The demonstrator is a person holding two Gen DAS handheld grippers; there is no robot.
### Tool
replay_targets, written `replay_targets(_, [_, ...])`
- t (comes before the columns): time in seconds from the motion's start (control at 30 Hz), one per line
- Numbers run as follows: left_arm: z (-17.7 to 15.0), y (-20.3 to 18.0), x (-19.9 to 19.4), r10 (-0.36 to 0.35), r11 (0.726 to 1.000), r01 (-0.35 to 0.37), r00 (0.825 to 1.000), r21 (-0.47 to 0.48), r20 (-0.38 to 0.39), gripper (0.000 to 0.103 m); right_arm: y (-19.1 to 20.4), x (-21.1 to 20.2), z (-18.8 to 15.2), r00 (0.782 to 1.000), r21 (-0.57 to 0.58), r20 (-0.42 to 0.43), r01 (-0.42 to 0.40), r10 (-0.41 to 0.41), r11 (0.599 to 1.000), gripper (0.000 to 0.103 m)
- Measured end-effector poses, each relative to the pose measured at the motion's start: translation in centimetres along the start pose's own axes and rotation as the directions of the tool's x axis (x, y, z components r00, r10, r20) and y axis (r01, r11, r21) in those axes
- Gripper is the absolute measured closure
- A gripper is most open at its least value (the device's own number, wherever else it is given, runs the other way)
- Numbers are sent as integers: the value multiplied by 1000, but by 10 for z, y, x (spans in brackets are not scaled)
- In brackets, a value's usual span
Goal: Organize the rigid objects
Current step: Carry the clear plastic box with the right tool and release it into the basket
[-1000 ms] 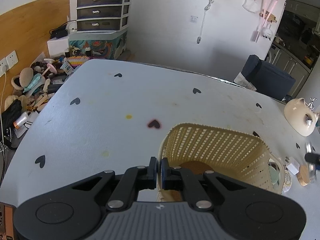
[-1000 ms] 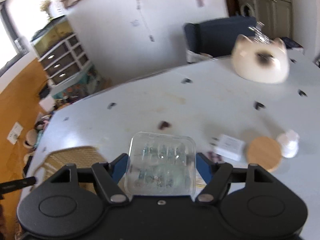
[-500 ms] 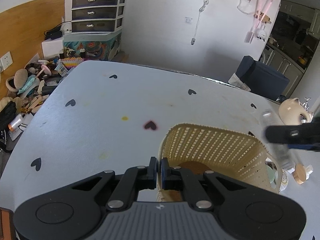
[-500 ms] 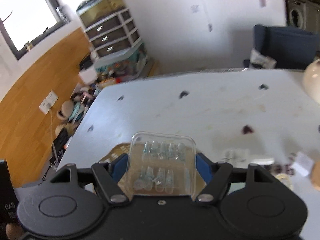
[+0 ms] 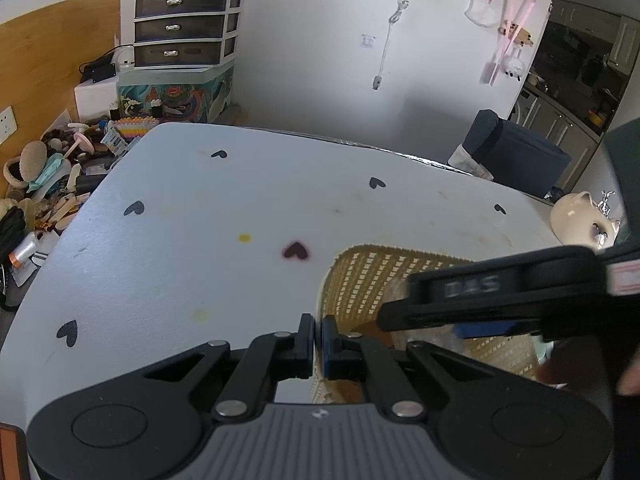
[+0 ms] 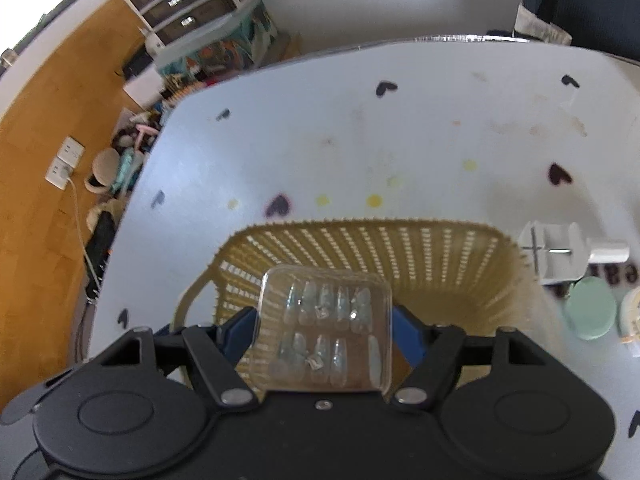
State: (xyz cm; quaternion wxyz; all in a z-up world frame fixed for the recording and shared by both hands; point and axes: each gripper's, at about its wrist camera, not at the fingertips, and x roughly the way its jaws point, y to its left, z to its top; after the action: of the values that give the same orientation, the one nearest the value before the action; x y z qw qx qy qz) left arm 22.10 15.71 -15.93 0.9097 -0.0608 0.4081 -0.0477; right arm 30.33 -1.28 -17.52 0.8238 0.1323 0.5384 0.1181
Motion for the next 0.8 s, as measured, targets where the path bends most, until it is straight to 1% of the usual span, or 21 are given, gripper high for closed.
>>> replay_targets(0.2, [0,0,0,-2,1000,2,1000,-1,1,100,2,26,2,998,31,-42,43,-42,999,29])
replay_targets(0.37, [0,0,0,-1,1000,1,1000,-6,1,100,9,35,5,997,12,-49,65,-65,998,28])
replay_targets(0.4, [0,-1,0,0,1000,0,1000,-6,1,100,9,34,5,997,8,-47,69,-68,998,28])
replay_targets(0.47, [0,-1,0,3,1000,-3,1000,-5,0,100,10,34,6,997,4,-41,67,-67,998,21])
replay_targets(0.53, [0,-1,0,4,1000,-4,1000,-6,0,100,10,32,7,997,-3,-32,69,-69,998,18])
replay_targets(0.8, [0,-1,-1,14,1000,-14,1000,-15,-1,100,4,16,8,999,21,-20,42,-42,999,17])
